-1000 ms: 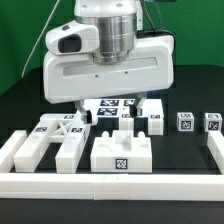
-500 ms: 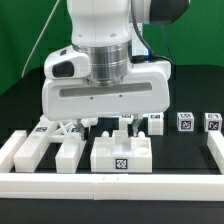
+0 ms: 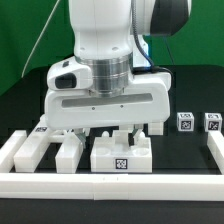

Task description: Assemble chair

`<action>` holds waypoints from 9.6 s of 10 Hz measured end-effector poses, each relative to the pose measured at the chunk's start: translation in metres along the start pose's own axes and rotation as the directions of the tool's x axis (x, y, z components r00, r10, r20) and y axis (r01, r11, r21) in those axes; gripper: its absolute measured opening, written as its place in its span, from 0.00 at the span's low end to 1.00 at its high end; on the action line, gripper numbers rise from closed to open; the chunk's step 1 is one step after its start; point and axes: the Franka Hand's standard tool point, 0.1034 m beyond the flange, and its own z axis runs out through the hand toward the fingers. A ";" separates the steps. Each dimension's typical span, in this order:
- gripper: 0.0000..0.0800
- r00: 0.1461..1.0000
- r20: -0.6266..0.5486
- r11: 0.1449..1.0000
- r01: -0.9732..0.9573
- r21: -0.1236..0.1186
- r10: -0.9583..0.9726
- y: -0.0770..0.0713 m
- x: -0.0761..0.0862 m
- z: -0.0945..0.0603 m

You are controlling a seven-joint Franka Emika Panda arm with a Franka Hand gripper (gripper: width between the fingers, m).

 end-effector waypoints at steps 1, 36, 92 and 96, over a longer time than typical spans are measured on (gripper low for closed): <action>0.80 1.000 0.000 1.000 0.000 0.000 0.000 0.000 0.000 0.000; 0.81 0.995 -0.035 0.996 -0.093 -0.008 0.093 -0.077 0.062 -0.002; 0.36 0.985 0.159 0.998 -0.062 -0.001 0.061 -0.140 0.009 -0.109; 0.36 0.987 -0.149 0.998 -0.052 0.027 0.056 -0.143 0.025 -0.116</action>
Offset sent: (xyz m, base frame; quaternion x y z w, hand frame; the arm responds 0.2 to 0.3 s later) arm 0.0000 0.0000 0.0000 0.0000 0.0000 0.0000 1.0000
